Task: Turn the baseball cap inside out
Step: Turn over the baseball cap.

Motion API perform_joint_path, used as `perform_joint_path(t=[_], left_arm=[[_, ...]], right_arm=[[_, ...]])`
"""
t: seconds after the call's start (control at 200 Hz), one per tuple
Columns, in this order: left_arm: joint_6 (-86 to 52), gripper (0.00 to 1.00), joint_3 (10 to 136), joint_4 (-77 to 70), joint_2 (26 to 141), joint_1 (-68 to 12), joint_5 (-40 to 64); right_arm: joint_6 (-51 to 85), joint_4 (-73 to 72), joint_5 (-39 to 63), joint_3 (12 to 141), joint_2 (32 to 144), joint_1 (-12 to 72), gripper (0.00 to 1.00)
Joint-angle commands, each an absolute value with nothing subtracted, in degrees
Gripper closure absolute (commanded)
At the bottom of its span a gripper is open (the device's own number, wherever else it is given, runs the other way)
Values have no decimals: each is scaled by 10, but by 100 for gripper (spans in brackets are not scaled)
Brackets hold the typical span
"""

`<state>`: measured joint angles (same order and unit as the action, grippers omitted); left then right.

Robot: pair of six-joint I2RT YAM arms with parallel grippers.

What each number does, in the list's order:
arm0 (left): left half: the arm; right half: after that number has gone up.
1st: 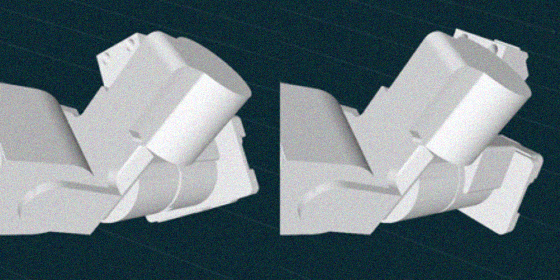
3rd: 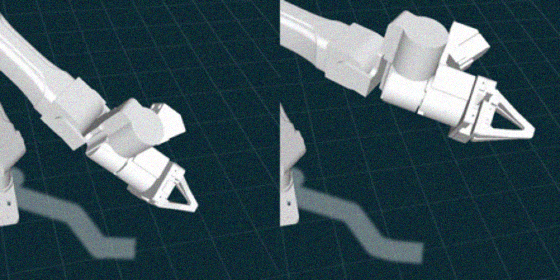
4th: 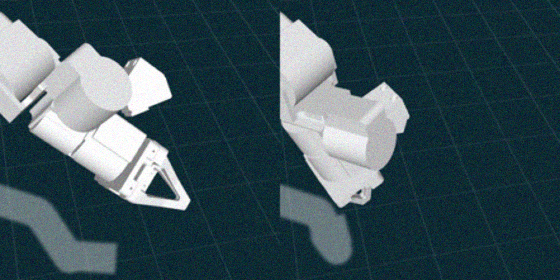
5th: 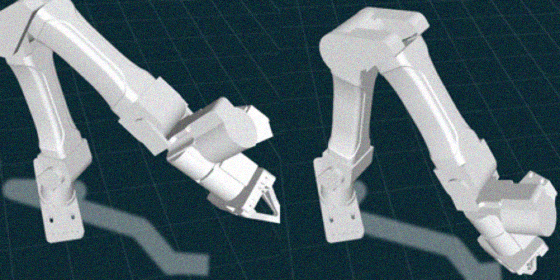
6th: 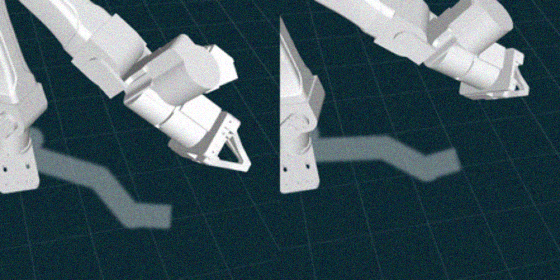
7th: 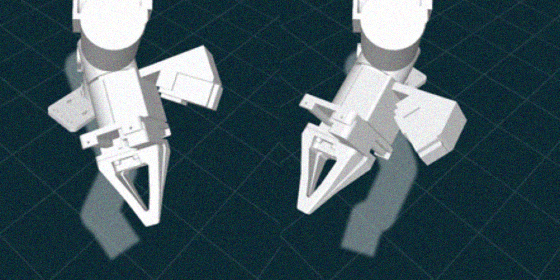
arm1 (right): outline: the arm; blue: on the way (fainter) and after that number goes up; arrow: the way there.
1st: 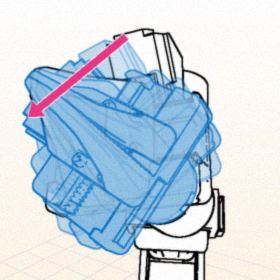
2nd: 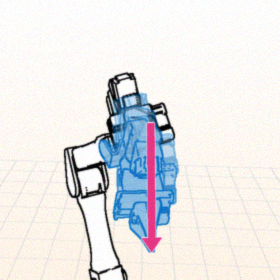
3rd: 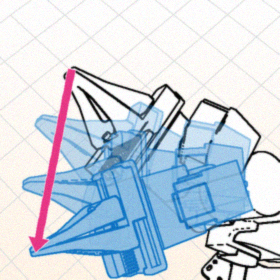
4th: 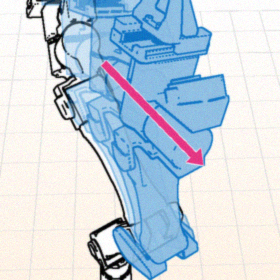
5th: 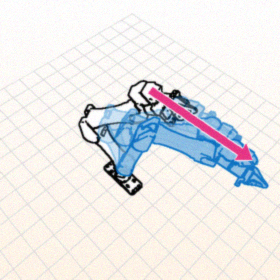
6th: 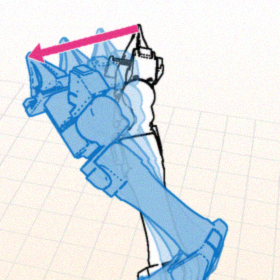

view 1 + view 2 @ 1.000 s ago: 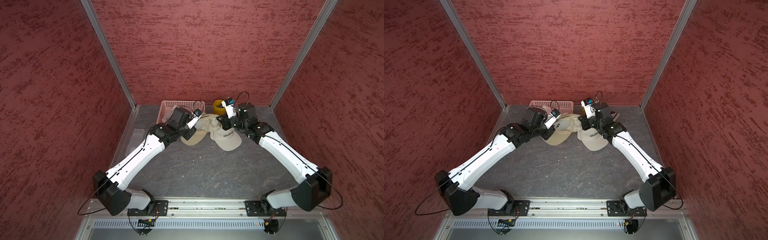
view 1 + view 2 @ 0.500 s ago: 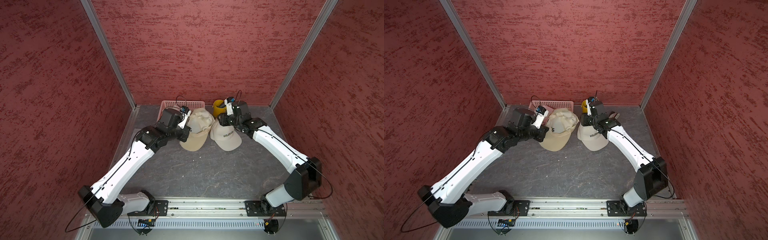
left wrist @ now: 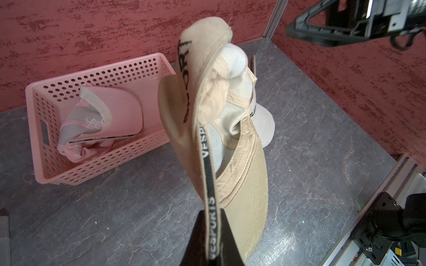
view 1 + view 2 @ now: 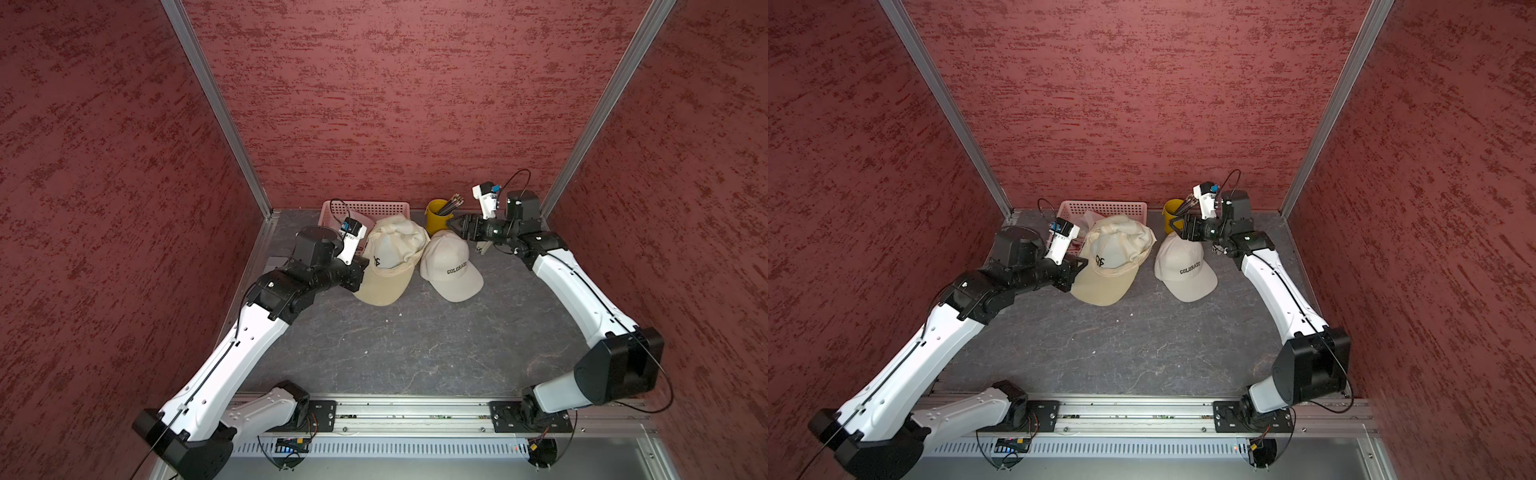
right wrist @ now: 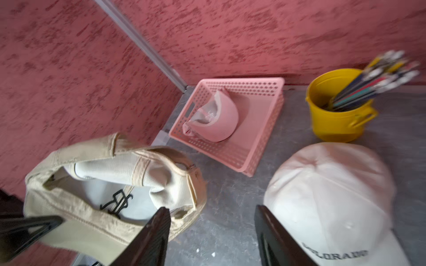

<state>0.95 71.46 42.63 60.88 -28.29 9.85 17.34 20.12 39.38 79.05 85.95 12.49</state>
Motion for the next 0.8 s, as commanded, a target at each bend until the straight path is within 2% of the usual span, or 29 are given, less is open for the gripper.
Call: perform_joint_path(t=[0.0, 0.205, 0.356, 0.466, 0.691, 0.796], left_arm=[[54, 100, 698, 336, 576, -279, 185], [103, 100, 694, 339, 562, -271, 232], [106, 100, 695, 334, 563, -254, 266], [106, 100, 704, 339, 575, -241, 278], [105, 100, 715, 341, 596, -207, 310], [101, 100, 711, 325, 602, -179, 368]], right_arm=[[191, 124, 536, 762, 872, 127, 36], [207, 43, 612, 719, 872, 108, 34], [278, -106, 699, 652, 853, 88, 33], [338, -199, 721, 611, 839, 70, 31], [358, -210, 725, 583, 813, 35, 31], [357, -221, 736, 572, 809, 32, 31]])
